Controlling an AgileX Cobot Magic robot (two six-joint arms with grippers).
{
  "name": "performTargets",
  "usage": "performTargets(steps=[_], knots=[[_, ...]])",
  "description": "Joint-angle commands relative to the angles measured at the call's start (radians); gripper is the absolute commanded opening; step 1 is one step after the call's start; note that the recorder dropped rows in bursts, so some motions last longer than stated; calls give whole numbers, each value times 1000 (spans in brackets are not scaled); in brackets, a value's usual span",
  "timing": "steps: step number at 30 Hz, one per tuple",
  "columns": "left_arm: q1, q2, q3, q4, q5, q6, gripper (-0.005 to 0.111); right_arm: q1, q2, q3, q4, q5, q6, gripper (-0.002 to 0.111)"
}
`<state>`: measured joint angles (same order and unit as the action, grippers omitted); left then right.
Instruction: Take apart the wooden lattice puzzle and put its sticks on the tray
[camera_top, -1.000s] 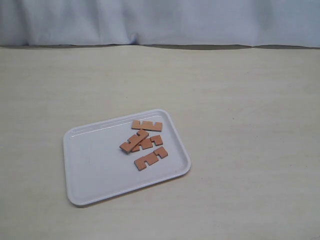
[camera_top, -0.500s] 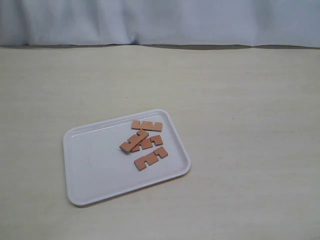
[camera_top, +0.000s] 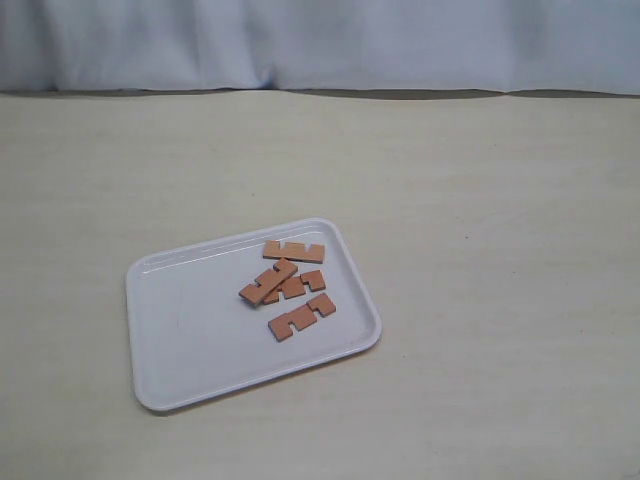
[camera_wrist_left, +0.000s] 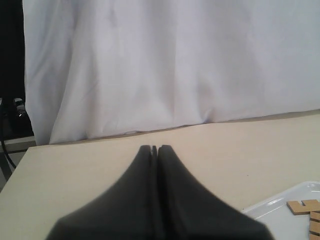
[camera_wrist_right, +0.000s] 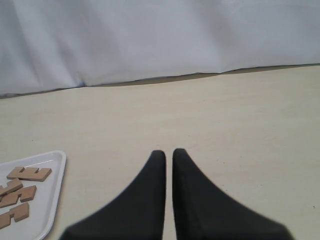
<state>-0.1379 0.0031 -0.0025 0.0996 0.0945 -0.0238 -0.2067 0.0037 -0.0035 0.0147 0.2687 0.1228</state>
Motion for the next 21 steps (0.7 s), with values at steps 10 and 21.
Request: performTargets(steps=[10,21], knots=[[4,-3,3,-6,1,-11,0,-1,-4,3,-1,-8,0,5],[4,-3,3,2,-3,-11,0,-1,-4,3,-1,-8,0,5]])
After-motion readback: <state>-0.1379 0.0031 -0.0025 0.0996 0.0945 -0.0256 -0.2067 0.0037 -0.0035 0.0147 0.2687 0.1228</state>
